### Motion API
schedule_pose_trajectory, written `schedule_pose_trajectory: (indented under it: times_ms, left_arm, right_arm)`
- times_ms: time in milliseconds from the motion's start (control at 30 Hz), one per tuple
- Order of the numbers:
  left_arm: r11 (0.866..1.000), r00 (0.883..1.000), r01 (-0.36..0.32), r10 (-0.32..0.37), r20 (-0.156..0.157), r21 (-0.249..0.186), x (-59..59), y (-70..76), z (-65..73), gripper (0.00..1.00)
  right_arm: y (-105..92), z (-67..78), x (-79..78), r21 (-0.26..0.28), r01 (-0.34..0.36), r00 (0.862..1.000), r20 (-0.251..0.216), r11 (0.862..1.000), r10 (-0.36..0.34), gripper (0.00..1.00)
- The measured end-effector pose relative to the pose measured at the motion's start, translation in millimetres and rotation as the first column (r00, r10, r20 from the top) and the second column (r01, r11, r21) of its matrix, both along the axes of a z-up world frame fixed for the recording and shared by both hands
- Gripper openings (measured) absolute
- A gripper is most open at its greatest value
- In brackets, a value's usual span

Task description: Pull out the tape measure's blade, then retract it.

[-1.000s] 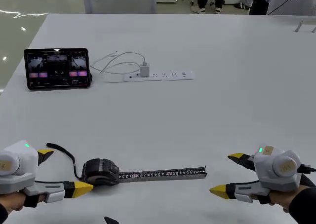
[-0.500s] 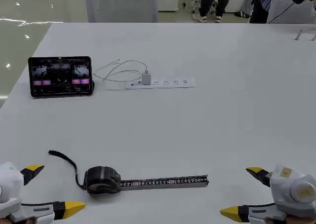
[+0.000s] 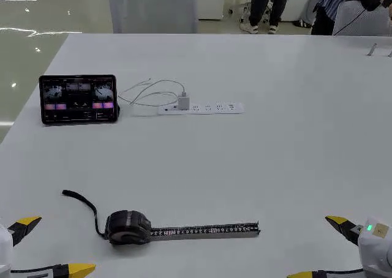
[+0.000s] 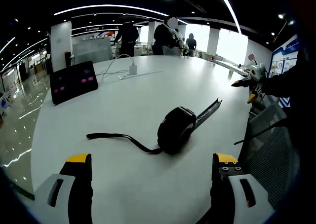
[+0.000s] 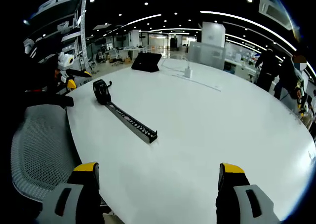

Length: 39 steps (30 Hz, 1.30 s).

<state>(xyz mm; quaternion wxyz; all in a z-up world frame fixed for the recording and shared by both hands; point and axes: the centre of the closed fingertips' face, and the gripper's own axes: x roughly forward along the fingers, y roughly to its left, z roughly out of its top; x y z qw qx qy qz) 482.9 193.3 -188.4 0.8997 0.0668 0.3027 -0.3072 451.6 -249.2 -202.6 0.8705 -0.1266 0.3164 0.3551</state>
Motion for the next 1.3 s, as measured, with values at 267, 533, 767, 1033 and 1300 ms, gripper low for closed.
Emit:
schedule_pose_trajectory:
  times_ms: [267,533,767,1033,1300]
  left_arm:
    - [0.999,1.000,0.029,-0.029,-0.011,0.022,-4.1,1.9,-2.4,0.99]
    - [1.000,1.000,0.019,-0.019,-0.009,0.014,-4.5,4.1,-1.7,0.99]
    - [1.000,1.000,0.017,-0.017,-0.009,0.026,-3.1,4.5,-1.7,0.99]
    - [0.997,0.999,0.030,-0.029,-0.022,0.070,-5.0,4.9,-6.4,0.99]
    - [0.999,0.999,0.021,-0.019,-0.049,0.045,-8.5,-1.8,-8.9,0.99]
  right_arm:
    - [-4.1,-0.2,-4.3,0.019,0.009,1.000,-0.021,1.000,-0.008,0.99]
    - [-8.1,-2.3,-2.9,-0.009,0.003,1.000,-0.007,1.000,-0.003,0.99]
    - [-8.0,-2.6,-4.8,-0.026,-0.005,1.000,-0.006,1.000,0.004,0.99]
    - [-14.0,-10.9,-10.5,-0.077,-0.010,0.999,-0.035,0.997,0.008,0.99]
    - [-11.0,-9.0,-11.5,-0.069,-0.016,0.999,-0.037,0.997,0.014,0.99]
